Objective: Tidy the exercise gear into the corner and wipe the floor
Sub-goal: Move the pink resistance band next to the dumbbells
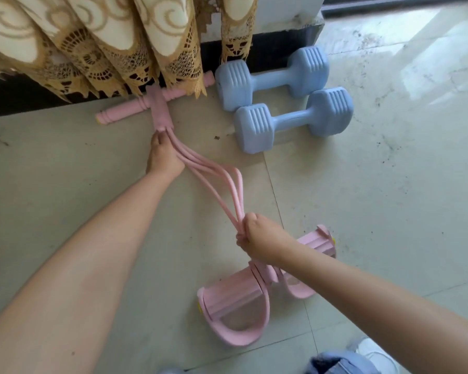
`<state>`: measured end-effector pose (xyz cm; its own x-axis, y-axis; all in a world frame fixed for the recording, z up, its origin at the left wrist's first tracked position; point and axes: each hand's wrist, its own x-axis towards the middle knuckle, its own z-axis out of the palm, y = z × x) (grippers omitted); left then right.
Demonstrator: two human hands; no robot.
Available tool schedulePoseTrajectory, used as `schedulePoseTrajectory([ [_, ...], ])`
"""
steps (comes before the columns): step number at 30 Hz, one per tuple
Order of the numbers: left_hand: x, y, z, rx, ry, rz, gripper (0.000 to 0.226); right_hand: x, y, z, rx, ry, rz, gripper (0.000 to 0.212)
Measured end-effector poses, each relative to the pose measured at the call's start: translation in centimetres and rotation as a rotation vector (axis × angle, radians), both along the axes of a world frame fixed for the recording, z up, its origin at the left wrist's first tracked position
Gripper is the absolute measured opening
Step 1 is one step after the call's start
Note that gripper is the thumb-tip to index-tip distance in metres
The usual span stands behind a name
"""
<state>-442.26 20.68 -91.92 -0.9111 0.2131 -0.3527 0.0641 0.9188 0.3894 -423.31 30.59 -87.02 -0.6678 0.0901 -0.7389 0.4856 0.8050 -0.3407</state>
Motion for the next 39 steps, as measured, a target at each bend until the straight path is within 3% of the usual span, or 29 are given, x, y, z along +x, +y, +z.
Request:
schedulePoseTrajectory([
  [3,3.3,-1.6,0.0,-0.050,-0.033,-0.163,0.058,0.8,0.9,0.3,0.028,0.031,0.067,0.035],
  [7,11.2,-4.8,0.7,-0.115,-0.090,-0.522,0.045,4.0,3.8,0.8,0.203,-0.017,0.473,0.063],
  [9,14.9,-6.1,0.8,-0.101,-0.073,-0.682,0.052,6.4,4.7,0.2,0.295,-0.026,0.703,0.078],
  [12,19.3,-7.4,1.0,-0.137,0.014,-0.934,0.056,8.7,5.4,-0.6,0.308,0.034,0.850,0.103],
  [14,21.2,-8.2,0.5,-0.121,0.081,-0.993,0.071,9.2,5.5,-0.7,0.358,0.112,0.931,0.112],
  [16,22.3,-8.4,0.6,-0.130,0.099,-0.983,0.083,9.3,5.5,-0.7,0.357,0.175,0.845,0.097],
  [18,22.8,-8.5,0.3,-0.111,0.163,-0.925,0.076,9.6,5.6,-1.1,0.315,0.164,0.668,0.065],
  [21,22.6,-8.0,-0.4,-0.110,0.239,-0.892,0.068,9.1,5.6,-1.9,0.315,0.133,0.667,0.045],
  [26,21.0,-7.4,1.0,-0.149,0.261,-0.880,0.055,7.9,5.0,-1.9,0.344,0.195,0.723,0.037],
  [28,19.4,-7.8,1.7,-0.139,0.382,-0.856,0.060,7.4,4.5,-1.2,0.422,0.427,0.700,0.029],
  [30,17.8,-8.3,2.7,-0.132,0.542,-0.811,0.049,6.6,4.3,-0.7,0.489,0.658,0.618,0.031],
  [34,14.1,-8.4,4.4,-0.237,0.732,-0.732,0.026,3.7,2.9,0.0,0.575,0.784,0.526,0.036],
  [39,12.4,-8.0,5.1,-0.365,0.513,-0.728,0.053,0.3,1.9,-0.2,0.477,0.650,0.630,0.041],
])
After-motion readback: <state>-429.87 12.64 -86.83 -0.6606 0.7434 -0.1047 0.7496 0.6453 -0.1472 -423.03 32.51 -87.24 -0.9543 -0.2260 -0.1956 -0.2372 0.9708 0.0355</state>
